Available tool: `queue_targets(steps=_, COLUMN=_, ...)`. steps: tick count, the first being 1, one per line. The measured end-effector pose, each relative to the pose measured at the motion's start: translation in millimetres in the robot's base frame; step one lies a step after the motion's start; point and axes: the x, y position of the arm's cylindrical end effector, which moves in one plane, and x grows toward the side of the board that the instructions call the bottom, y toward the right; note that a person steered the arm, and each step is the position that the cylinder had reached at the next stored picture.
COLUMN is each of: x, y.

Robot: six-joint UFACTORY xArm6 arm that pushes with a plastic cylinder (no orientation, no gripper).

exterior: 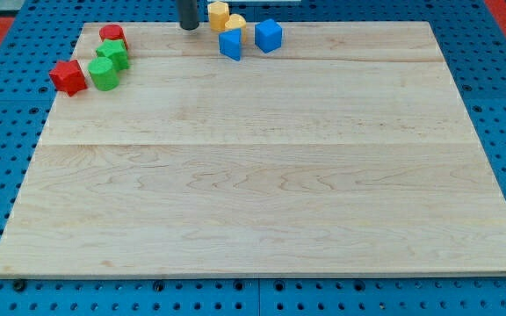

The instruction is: Nudge red star to the green circle

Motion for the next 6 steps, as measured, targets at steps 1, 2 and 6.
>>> queue_targets(steps=1, x=28.8, y=-5.2)
queue_targets(steps=2, x=89.5, y=-31.9)
queue_targets(steps=6, x=206.4, y=-205.0)
